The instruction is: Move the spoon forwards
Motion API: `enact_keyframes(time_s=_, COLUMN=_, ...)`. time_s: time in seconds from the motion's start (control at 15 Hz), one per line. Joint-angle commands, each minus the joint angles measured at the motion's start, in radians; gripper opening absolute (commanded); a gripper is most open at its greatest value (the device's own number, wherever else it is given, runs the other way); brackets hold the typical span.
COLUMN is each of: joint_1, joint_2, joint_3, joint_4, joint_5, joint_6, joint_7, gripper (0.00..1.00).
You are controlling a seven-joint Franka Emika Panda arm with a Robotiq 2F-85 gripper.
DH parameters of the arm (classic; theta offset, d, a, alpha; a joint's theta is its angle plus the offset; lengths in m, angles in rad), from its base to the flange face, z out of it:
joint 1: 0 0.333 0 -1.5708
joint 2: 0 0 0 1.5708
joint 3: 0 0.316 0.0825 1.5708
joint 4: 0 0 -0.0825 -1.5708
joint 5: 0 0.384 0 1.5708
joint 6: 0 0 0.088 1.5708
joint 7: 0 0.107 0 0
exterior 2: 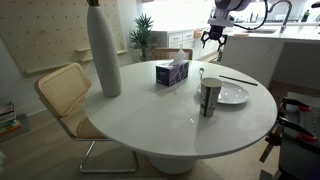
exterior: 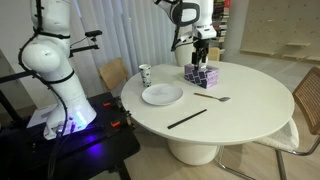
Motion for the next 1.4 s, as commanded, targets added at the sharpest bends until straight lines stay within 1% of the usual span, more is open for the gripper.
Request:
enact_keyframes(time_s=0.0, joint_1=-0.001, joint_2=0.034, joint_3=0.017, joint_4=-0.001, joint_5=-0.011, joint_6=0.055, joint_7=-0.008, gripper=1.00)
enact_keyframes(time_s=0.47, joint_1=-0.005, joint_2=0.155, joint_3=0.027, joint_4=0.040, joint_5=-0.004, joint_6=0.106, joint_7=-0.015, gripper=1.00)
enact_keyframes(time_s=0.93, joint_1=-0.003, joint_2=0.277, joint_3=0.028, joint_4=0.098, joint_5=-0.007, joint_6=0.241, joint_7=-0.050, gripper=1.00)
enact_keyframes(time_s=1.13, joint_1=0.001, joint_2=0.323, joint_3=0.035, joint_4=0.143, joint_5=-0.007, joint_6=0.258, joint_7=-0.072, gripper=1.00)
enact_keyframes(time_s=1.33, joint_1=0.005, joint_2=0.369, joint_3=0.045, joint_4=0.195, joint_5=-0.005, joint_6=0.248, joint_7=-0.080, gripper=1.00)
